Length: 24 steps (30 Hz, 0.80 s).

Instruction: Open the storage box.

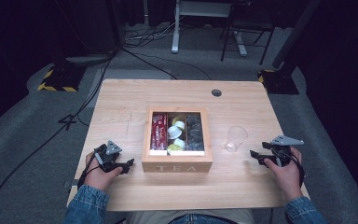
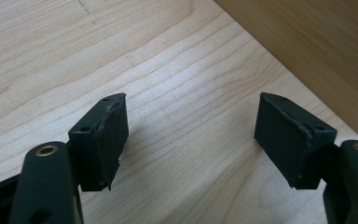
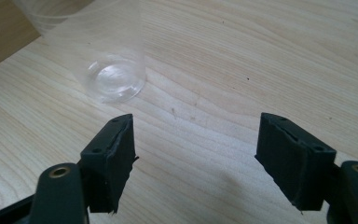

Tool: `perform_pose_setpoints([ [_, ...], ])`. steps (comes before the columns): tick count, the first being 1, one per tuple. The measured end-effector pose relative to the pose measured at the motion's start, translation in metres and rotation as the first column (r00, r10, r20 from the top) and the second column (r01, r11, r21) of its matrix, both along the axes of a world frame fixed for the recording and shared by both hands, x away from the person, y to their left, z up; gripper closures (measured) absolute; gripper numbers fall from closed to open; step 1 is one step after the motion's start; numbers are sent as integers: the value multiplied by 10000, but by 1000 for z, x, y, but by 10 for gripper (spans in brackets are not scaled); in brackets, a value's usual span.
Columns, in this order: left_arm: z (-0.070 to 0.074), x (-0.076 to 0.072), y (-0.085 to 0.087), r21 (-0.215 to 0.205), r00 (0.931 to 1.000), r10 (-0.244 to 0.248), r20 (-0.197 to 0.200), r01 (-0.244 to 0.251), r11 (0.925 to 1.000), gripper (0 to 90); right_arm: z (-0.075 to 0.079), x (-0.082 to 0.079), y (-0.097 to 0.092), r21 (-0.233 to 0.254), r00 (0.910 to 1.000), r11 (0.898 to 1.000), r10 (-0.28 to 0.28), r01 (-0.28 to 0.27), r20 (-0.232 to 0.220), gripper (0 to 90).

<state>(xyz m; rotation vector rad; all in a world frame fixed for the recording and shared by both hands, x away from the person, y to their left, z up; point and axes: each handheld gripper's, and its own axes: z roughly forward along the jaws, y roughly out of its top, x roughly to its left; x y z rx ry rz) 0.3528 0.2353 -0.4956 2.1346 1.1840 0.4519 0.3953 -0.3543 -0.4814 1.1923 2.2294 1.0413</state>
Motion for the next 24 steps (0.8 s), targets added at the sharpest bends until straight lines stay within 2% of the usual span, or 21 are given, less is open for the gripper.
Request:
perform_pose_setpoints([
  [2, 9, -4, 1, -3, 9999, -85, 66, 85, 10000, 280, 0, 0, 1, 8, 10000, 10000, 7, -7, 8, 285],
  [3, 9, -4, 1, -3, 9999, -85, 66, 85, 10000, 285, 0, 0, 1, 10, 10000, 10000, 32, -32, -20, 285],
  [5, 24, -11, 0, -237, 9995, -284, 101, 286, 9993, 296, -2, 1, 1, -2, 10000, 10000, 26, -26, -77, 285],
  [7, 34, -17, -1, -224, 9988, -455, 191, 460, 9987, 309, -2, 1, 1, 26, 9999, 10000, 45, -45, -98, 285],
  [8, 34, -17, -1, -224, 9988, -455, 191, 460, 9987, 315, -2, 1, 1, 26, 9999, 10000, 45, -45, -98, 285],
  [10, 47, -25, -3, -283, 9969, -744, 264, 751, 9968, 324, -2, 1, 1, 6, 10000, 10000, 47, -47, -66, 285],
  [11, 47, -25, -3, -283, 9969, -744, 264, 751, 9968, 326, -2, 1, 1, 6, 10000, 10000, 47, -47, -66, 285],
  [14, 60, -34, -10, -382, 9925, -1162, 386, 1176, 9923, 333, -1, 0, 1, 22, 10000, 10000, 65, -64, -51, 285],
  [15, 60, -34, -10, -382, 9925, -1162, 386, 1176, 9923, 337, -1, 0, 1, 22, 10000, 10000, 65, -64, -51, 285],
  [20, 64, -43, -25, -387, 9838, -1731, 477, 1750, 9838, 358, -1, 0, 3, -16, 9999, 9999, 123, -123, -77, 285],
  [24, 61, -46, -33, -590, 9822, -1787, 584, 1821, 9815, 376, -1, -1, 4, -38, 9999, 9999, 145, -145, -46, 285],
])
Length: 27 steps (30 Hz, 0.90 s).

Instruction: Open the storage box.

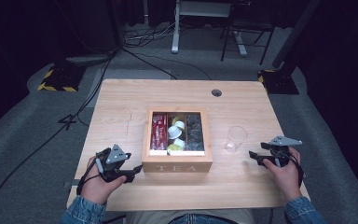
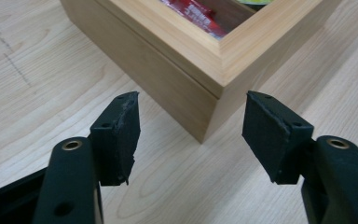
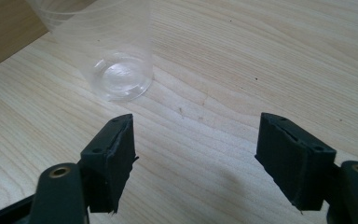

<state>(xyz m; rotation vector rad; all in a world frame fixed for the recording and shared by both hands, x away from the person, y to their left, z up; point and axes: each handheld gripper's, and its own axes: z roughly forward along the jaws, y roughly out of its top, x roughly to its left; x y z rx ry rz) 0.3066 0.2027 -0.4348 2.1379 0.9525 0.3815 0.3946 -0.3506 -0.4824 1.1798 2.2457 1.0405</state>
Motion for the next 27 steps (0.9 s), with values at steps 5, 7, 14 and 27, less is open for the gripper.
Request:
perform_pose_setpoints([
  [5, -8, 1, -6, -177, 9999, -88, 92, 89, 9998, 445, 0, 0, 0, 21, 10000, 10000, 17, -17, 10, 287],
  [7, -11, 2, -8, -194, 9999, -131, 76, 133, 9997, 494, 1, -1, 1, 34, 10000, 10000, 41, -41, 47, 290],
  [14, -13, 3, -11, -62, 9992, -385, 122, 386, 9992, 694, 11, -6, 9, 157, 9987, 9992, 367, -372, 345, 317],
  [27, -7, 1, -14, 294, 9986, -457, 283, 448, 9986, 755, 42, -26, 41, 601, 9811, 9847, 1557, -1633, 1147, 372],
])
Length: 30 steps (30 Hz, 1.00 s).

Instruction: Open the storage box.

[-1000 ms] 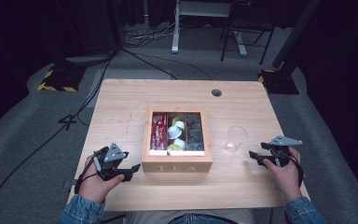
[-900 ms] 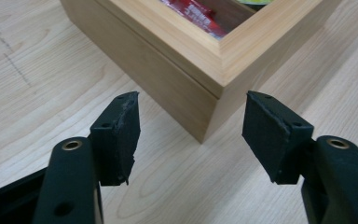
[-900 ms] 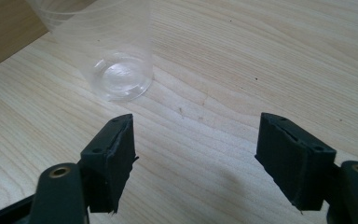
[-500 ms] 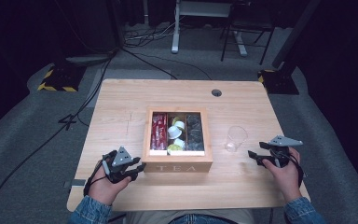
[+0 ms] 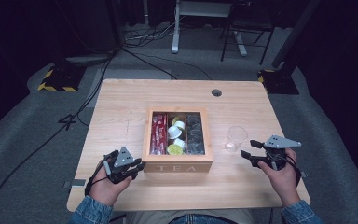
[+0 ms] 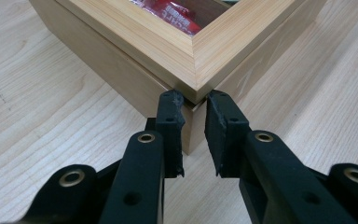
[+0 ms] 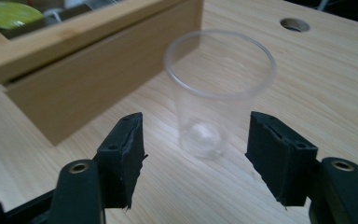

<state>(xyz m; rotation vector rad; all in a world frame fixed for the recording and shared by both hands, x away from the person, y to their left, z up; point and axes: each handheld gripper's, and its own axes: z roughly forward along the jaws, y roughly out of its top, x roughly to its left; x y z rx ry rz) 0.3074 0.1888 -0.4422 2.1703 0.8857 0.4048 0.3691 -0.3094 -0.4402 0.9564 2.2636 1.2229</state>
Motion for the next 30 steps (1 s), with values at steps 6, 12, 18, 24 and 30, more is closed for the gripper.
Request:
perform_pose_setpoints([
  [6, 5, -1, 1, -200, 9998, 56, 175, -52, 9998, 755, 12, -6, 18, 219, 9970, 9968, 767, -768, 29, 372],
  [12, 12, -1, 2, -554, 9985, 121, 528, -92, 9984, 755, 17, -10, 42, 504, 9857, 9846, 1683, -1674, -125, 370],
  [18, 16, -1, 3, -796, 9966, 220, 789, -157, 9967, 754, 20, -11, 60, 357, 9760, 9755, 2175, -2170, -119, 356],
  [24, 20, 2, 3, -1018, 9958, 289, 867, -200, 9946, 754, 24, -12, 87, 63, 9607, 9608, 2772, -2773, 145, 358],
  [30, 22, 4, 2, -1069, 9949, 320, 958, -216, 9940, 754, 27, -10, 103, -335, 9551, 9565, 2912, -2897, 551, 387],
])
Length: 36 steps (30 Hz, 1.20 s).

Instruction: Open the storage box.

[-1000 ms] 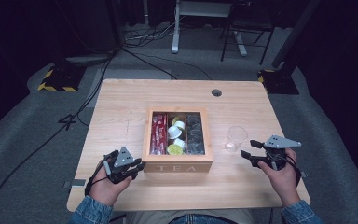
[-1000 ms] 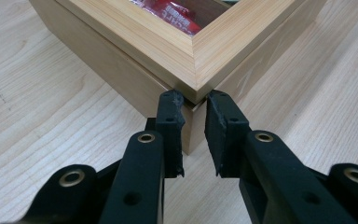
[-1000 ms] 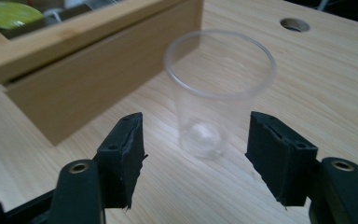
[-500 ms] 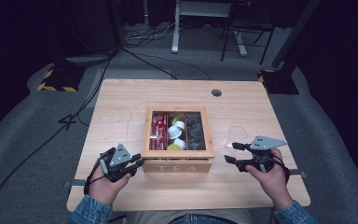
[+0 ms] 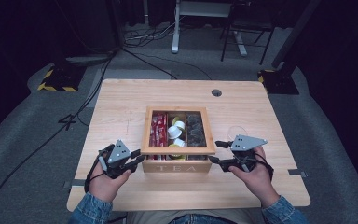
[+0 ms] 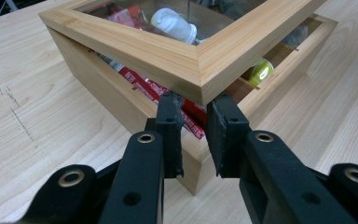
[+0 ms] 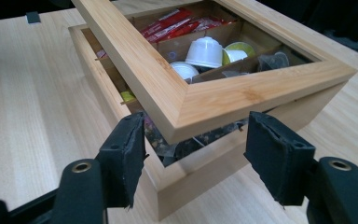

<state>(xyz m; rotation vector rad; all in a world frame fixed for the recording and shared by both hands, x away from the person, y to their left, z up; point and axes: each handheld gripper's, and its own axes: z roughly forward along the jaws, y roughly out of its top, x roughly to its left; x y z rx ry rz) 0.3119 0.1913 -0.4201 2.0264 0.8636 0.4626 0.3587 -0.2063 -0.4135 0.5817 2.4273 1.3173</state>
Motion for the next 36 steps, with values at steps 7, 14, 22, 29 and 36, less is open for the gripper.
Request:
perform_pose_setpoints([
  [7, 3, 2, 0, -216, 9999, 62, 110, -59, 9997, 754, 4, 2, 7, -169, 9982, 9997, -138, 148, 585, 389],
  [14, 9, 3, -1, -302, 9986, 259, 455, -245, 9992, 668, 12, 3, 8, -195, 9940, 9997, -92, 114, 1090, 404],
  [22, 18, 2, 3, -430, 9908, 806, 1092, -763, 9962, 510, 26, 10, 10, -310, 9911, 9995, 151, -111, 1321, 410],
  [29, 19, -4, 13, -391, 9855, 1155, 1243, -1115, 9930, 480, 39, 18, 10, -208, 9869, 9995, 255, -225, 1591, 430],
  [36, 16, -9, 22, -259, 9837, 1460, 1049, -1440, 9892, 465, 56, 27, 11, -130, 9813, 9994, 349, -330, 1891, 463],
])
